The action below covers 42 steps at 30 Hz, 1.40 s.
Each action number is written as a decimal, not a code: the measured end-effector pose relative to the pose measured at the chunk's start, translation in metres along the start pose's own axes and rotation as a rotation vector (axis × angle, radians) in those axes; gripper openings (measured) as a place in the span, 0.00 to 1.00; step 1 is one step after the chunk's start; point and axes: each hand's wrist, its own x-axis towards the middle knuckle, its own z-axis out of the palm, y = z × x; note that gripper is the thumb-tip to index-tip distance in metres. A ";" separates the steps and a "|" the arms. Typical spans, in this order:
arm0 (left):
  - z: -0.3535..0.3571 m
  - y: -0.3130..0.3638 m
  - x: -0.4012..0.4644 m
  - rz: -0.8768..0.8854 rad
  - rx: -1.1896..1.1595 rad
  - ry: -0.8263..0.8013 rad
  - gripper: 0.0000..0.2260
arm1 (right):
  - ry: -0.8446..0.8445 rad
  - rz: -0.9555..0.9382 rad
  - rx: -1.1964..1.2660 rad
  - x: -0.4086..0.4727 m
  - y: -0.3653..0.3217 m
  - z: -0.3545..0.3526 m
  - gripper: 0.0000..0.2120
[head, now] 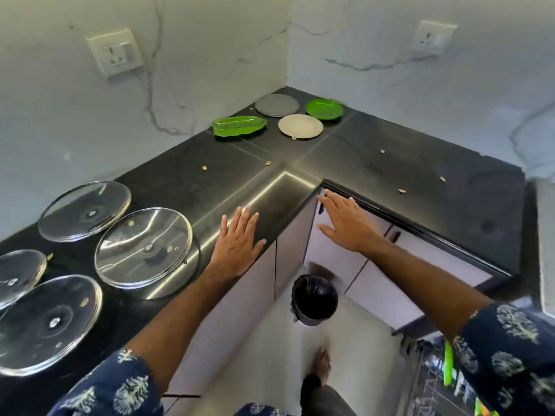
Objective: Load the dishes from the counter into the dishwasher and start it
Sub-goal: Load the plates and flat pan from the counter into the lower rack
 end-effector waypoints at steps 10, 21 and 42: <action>0.032 -0.011 0.143 -0.028 0.013 -0.056 0.32 | -0.056 -0.042 0.069 0.165 0.079 0.024 0.33; 0.102 0.007 0.311 -0.099 -0.091 -0.026 0.29 | -0.193 0.052 0.193 0.354 0.225 0.081 0.33; 0.106 0.002 0.313 -0.133 -0.229 -0.041 0.25 | 0.218 0.600 0.083 0.270 0.257 0.132 0.12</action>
